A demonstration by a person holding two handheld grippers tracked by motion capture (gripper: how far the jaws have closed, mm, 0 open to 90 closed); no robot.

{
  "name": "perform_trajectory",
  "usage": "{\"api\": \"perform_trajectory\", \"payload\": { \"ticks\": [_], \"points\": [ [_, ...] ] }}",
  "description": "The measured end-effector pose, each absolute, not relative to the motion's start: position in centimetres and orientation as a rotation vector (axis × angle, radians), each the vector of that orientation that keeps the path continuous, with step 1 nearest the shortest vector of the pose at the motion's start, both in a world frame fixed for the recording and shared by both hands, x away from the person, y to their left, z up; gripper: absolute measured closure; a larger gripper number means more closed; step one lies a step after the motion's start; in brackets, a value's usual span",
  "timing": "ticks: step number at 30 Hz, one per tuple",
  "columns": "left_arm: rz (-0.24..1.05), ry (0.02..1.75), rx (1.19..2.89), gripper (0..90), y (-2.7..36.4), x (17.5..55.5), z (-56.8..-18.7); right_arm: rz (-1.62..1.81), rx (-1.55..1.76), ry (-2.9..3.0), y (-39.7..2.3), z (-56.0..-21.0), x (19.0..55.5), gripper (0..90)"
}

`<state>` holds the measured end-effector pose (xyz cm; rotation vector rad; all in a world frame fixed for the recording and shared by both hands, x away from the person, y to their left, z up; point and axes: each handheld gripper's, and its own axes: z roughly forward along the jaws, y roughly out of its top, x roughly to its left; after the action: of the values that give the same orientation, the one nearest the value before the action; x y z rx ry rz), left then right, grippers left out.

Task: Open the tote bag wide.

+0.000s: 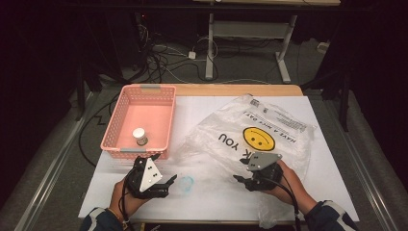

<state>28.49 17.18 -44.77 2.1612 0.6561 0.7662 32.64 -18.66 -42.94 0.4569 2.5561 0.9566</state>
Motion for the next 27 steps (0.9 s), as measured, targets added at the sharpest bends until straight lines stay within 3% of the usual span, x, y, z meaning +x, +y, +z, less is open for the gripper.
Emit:
{"api": "perform_trajectory", "payload": {
  "ticks": [6, 8, 10, 13, 20, 27],
  "points": [
    [0.766, 0.657, 2.166, 15.5, 17.1, 28.6, -44.8, 0.854, 0.394, 2.571, -17.1, -44.3, 32.5, 43.8],
    [0.767, 0.657, 2.168, 15.5, 17.1, 28.6, -44.8, 0.787, 0.379, 2.56, -16.5, -45.0, 32.7, 51.3],
    [0.765, 0.657, 2.171, 15.5, 17.1, 28.6, -44.8, 0.771, 0.387, 2.551, -16.4, -45.2, 32.8, 53.1],
    [0.764, 0.655, 2.174, 15.5, 17.1, 28.5, -44.9, 0.712, 0.383, 2.591, -16.3, -45.7, 33.3, 70.5],
    [0.767, 0.652, 2.181, 15.5, 17.1, 28.6, -44.9, 0.732, 0.405, 2.602, -16.4, -45.6, 33.6, 89.1],
    [0.772, 0.658, 2.169, 15.5, 17.3, 28.6, -44.7, 0.871, 0.451, 2.493, -17.2, -43.2, 33.4, 90.0]
  ]
}}
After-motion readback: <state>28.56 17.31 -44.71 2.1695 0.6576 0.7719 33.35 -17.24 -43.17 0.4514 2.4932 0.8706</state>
